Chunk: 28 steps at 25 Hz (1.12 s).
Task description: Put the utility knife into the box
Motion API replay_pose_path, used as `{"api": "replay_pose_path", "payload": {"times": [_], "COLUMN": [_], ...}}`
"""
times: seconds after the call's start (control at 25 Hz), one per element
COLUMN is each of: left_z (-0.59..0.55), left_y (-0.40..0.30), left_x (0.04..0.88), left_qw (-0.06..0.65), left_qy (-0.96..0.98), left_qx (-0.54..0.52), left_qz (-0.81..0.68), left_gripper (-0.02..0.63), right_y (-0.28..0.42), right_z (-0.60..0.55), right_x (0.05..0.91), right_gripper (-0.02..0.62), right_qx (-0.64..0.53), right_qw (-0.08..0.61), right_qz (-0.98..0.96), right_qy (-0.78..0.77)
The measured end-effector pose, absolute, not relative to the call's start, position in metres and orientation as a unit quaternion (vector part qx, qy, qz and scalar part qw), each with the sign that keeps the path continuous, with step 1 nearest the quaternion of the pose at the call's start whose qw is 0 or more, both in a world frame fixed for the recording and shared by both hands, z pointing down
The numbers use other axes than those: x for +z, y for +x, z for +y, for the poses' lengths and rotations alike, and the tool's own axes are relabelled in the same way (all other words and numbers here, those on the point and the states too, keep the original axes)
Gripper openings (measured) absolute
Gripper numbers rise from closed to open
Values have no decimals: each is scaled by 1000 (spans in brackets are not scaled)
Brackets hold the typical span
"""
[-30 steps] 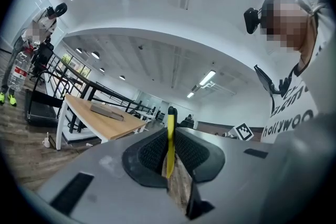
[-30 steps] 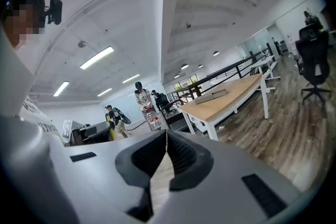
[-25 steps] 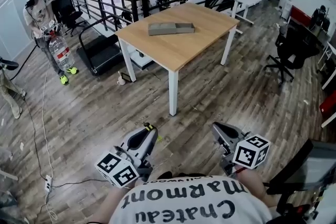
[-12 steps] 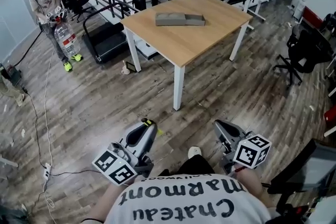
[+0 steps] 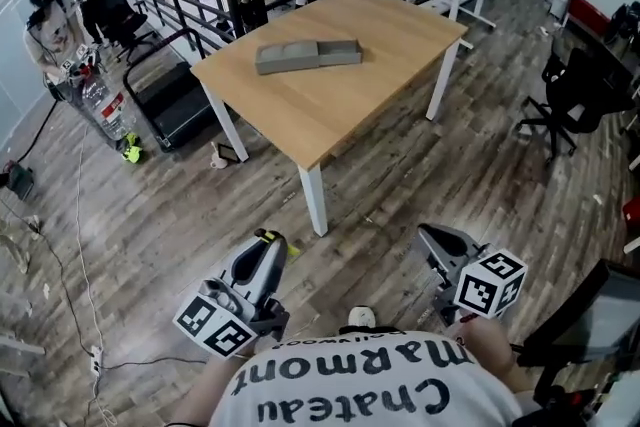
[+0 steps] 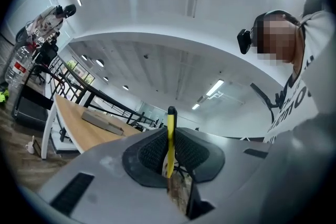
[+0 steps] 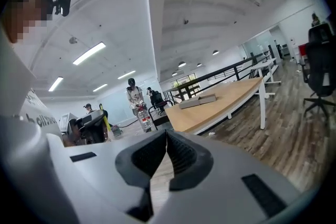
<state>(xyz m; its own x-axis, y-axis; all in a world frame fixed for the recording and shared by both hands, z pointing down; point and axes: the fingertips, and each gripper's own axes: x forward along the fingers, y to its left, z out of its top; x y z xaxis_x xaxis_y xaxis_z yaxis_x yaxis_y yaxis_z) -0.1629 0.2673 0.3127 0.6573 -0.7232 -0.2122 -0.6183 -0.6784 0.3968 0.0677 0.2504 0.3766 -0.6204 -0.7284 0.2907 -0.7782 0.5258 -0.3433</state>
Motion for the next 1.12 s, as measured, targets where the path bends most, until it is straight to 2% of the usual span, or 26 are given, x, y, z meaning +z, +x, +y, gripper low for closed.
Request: {"api": "replay_pose_path", "payload": {"times": [0.28,0.96,1.12], "left_z": [192,133,129], "left_y": [-99,-93,-91], "left_x": [312,331,324], "left_qw": [151,168,148], "left_qy": [903,880,879], "left_qx": [-163,-157,-171], "left_qz": [-368,-416,-420], "left_gripper": [41,41,41], "right_y": [123,139,146], "right_z": [176,106,104], "right_x": [365,385,387], "right_gripper": [9,11,11], "right_qx": [216,217,218], "right_qw": [61,82,80], "right_qz": [-874,-879,-876], "right_qy": [430,417,422]}}
